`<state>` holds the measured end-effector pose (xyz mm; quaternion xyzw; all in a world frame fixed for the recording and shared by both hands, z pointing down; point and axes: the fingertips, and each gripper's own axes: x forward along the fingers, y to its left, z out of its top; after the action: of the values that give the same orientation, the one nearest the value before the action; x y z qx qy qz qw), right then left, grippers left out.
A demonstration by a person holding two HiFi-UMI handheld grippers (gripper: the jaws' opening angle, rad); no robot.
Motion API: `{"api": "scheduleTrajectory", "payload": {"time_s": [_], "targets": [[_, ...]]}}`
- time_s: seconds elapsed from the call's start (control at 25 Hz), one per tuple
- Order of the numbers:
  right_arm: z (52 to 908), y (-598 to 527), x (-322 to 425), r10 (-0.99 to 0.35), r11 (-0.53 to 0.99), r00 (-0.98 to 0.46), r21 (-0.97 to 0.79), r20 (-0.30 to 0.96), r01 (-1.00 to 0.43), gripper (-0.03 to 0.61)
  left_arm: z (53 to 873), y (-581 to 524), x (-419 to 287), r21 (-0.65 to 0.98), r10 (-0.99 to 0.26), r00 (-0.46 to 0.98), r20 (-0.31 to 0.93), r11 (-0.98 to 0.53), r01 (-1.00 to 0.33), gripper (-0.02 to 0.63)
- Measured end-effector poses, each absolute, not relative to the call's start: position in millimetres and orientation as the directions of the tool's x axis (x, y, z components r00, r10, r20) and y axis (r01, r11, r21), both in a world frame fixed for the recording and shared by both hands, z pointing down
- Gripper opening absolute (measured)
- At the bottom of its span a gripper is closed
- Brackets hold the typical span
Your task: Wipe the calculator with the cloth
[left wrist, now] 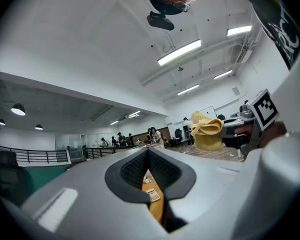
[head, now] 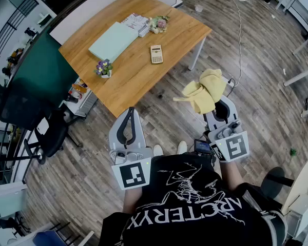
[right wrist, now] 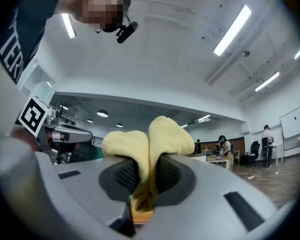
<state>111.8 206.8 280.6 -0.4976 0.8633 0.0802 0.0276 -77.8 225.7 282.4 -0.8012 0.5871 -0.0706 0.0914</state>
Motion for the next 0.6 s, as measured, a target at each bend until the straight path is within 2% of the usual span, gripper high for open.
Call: {"api": "scheduleTrajectory", "payload": {"time_s": [0.6], "targets": [[288.3,182.2,135.6,-0.827,0.541,-0.549,0.096,-0.121,-0.835,0.054,289.3,200.1,-44.5,-0.229,-0.960,0.278,0.017,-0.275,-0.934,0.009]]}}
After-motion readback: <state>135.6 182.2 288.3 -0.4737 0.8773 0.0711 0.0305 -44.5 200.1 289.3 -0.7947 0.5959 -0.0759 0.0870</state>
